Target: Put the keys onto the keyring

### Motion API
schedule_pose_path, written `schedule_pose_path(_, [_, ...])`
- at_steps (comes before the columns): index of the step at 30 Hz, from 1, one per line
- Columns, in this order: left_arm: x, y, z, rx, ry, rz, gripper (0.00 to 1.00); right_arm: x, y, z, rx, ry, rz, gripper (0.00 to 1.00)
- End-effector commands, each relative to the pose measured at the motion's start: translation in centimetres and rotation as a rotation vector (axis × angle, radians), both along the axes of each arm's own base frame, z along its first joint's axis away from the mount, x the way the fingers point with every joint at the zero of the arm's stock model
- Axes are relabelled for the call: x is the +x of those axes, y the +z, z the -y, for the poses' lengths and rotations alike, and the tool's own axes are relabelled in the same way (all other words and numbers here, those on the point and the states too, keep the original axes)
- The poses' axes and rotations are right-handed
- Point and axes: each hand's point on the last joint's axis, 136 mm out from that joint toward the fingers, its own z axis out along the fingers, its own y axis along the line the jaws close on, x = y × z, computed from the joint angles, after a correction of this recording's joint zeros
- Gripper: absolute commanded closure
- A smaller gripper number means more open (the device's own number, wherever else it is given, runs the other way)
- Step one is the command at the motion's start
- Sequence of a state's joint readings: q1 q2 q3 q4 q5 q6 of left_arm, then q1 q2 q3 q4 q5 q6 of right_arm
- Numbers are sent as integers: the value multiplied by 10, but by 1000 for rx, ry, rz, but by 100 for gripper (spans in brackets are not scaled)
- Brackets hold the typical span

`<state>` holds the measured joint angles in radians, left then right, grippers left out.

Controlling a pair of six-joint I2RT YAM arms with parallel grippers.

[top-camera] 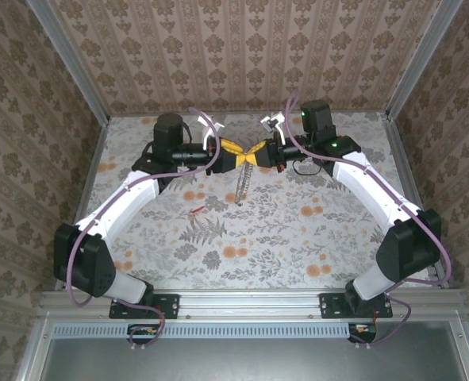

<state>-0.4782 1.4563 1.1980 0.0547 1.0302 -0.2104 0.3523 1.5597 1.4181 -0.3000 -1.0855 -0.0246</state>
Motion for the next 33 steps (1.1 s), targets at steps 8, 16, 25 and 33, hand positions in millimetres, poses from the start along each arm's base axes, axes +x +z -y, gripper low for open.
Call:
schedule_pose_path(8, [-7, 2, 7, -32, -63, 5, 67, -4, 8, -2, 38, 35, 19, 100])
schedule_pose_path(16, [-9, 6, 7, -45, -77, 22, 94, -2, 4, 1, 36, 29, 10, 100])
schedule_pose_path(25, [-3, 5, 10, -46, -54, 30, 100, 3, 12, 1, 57, 14, 21, 92])
schedule_pose_path(33, [13, 13, 7, -78, 35, 67, 100, 39, 60, 60, 237, -306, 40, 47])
